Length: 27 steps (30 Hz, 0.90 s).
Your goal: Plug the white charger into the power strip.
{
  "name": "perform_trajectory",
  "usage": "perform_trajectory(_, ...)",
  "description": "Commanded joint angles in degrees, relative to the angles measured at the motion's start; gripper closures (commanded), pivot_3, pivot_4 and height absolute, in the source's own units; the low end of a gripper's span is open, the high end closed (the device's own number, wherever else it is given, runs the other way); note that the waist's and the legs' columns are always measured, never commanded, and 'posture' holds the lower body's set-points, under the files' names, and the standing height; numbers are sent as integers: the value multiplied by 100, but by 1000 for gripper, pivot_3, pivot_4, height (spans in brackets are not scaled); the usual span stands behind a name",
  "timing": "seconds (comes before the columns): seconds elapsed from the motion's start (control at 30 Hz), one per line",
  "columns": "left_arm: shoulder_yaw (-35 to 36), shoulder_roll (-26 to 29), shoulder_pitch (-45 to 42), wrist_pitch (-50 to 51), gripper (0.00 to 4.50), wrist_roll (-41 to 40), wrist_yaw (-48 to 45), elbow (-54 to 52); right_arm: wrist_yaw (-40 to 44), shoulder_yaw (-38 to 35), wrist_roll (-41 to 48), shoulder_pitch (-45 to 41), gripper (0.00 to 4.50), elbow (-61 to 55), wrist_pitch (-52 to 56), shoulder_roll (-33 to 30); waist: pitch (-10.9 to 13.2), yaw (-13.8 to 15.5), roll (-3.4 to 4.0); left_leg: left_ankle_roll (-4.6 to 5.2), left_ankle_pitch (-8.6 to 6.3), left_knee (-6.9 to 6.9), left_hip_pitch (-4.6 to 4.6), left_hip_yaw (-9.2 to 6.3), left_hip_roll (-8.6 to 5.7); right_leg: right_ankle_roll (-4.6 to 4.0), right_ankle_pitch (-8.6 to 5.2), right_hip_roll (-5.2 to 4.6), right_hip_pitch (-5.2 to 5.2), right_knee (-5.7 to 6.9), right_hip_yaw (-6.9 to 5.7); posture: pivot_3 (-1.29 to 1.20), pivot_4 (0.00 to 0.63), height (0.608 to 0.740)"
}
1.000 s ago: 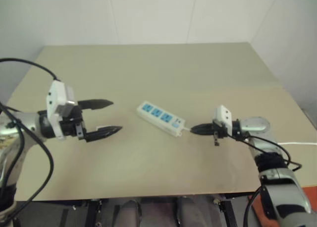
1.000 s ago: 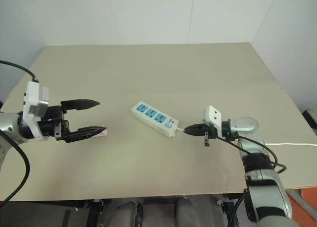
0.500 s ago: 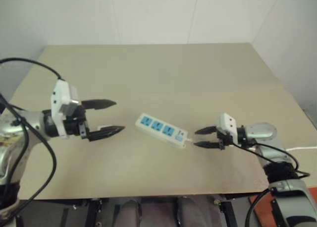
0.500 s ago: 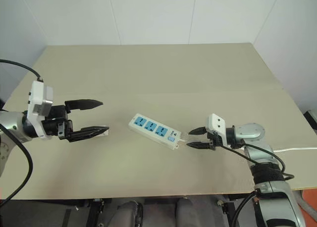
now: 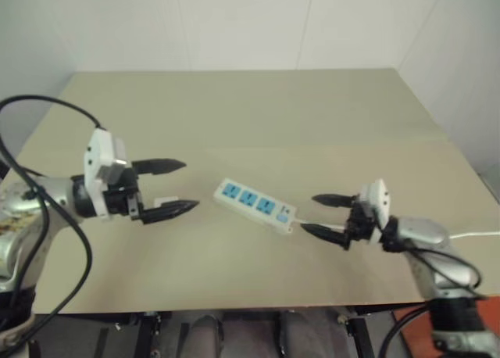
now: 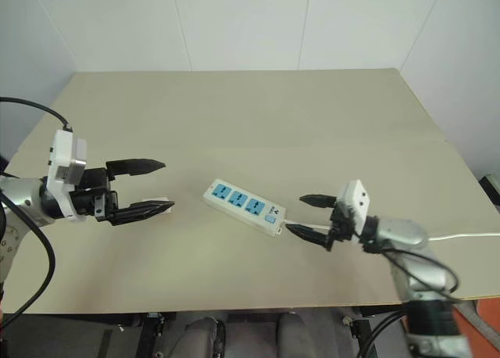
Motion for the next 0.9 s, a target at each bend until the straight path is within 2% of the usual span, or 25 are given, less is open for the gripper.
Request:
perform_trajectory(0.03,-6,28,-221,-112,0,-40,-98,63,-544,129,-149,57,27,-429,-159,247,0,3,0,0,0,1,0,0,-1,0,0,0,0,1,0,0,150,740)
perform_trajectory(0.23,-91,7,-306,-147,0,17,-150,146,-863,342,-279,-2,27,-249,-374,560,0,2,0,0,0,2,1,-2,0,0,0,2,1,2,-3,0,150,740)
perform_trajectory(0.67,11,44,-198,-134,0,2,-129,100,-637,755,-464,-68,27,-75,-693,502,0,0,0,0,0,2,1,-1,0,0,0,2,1,1,-3,0,150,740)
perform_trajectory(0.9,29,63,-177,-141,0,12,-133,110,-788,837,-669,-220,27,286,-1016,640,0,-9,0,0,0,2,3,-2,1,0,0,3,2,3,-2,0,150,740)
